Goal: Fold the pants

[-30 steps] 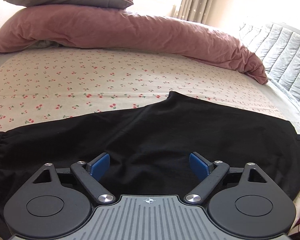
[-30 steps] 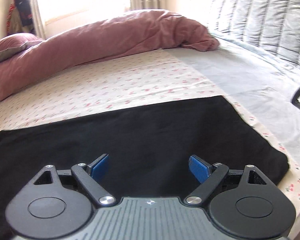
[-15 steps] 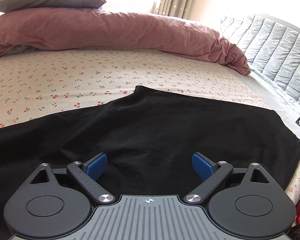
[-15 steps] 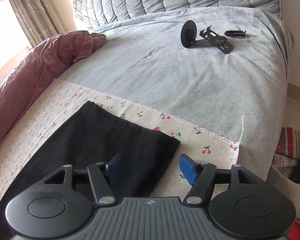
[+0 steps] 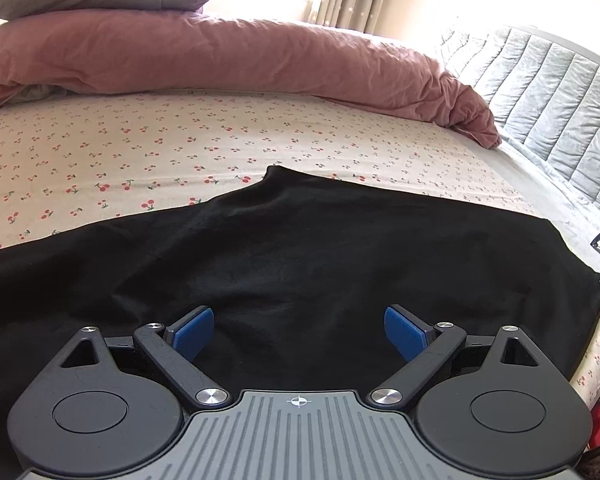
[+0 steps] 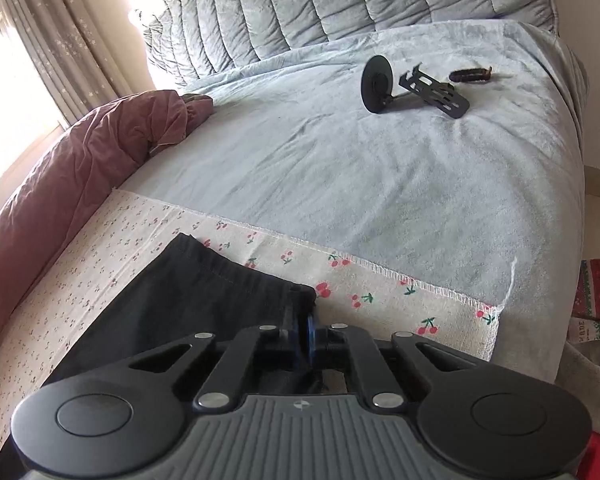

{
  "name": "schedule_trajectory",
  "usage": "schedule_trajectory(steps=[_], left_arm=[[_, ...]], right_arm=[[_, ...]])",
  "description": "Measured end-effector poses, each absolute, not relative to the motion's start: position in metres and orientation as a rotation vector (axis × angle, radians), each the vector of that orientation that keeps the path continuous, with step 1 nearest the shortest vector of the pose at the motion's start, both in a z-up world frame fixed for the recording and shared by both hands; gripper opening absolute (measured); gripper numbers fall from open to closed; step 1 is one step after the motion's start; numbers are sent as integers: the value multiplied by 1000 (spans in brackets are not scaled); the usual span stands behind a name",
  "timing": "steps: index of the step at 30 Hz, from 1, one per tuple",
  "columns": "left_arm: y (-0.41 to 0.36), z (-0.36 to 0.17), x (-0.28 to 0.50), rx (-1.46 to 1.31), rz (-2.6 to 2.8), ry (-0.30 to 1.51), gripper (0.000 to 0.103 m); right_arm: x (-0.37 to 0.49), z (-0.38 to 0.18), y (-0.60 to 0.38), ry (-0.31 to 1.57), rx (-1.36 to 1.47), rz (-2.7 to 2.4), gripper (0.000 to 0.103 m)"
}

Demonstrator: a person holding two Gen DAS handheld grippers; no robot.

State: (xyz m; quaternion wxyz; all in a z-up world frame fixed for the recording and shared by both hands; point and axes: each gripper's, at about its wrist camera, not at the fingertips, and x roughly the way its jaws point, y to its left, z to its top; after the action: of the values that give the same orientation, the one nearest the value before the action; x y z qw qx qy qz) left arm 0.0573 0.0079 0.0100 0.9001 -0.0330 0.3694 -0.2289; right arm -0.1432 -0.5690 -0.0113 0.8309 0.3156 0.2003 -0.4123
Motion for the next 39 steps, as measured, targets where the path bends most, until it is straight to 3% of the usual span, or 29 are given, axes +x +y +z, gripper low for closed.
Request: schedule_trajectory(steps=[7,18,22,29,39], left_arm=[[13,10,61,-147,-499,768,94],[16,3,74,-371,-586,817,91],[15,-4,82,-466,-624,863,83],[4,-24,100,-601,-682,974,59],[-15,-39,115,-689,-704,1060,57]], right_arm=[[-100,26,-495,416,434,-587,5],[-19,21,-328,634,153,-39,5],[-6,7,-275,723,83,133,5],[-7,5,-237,767,47,276,6],[-20,18,-247,757,157,346,6]])
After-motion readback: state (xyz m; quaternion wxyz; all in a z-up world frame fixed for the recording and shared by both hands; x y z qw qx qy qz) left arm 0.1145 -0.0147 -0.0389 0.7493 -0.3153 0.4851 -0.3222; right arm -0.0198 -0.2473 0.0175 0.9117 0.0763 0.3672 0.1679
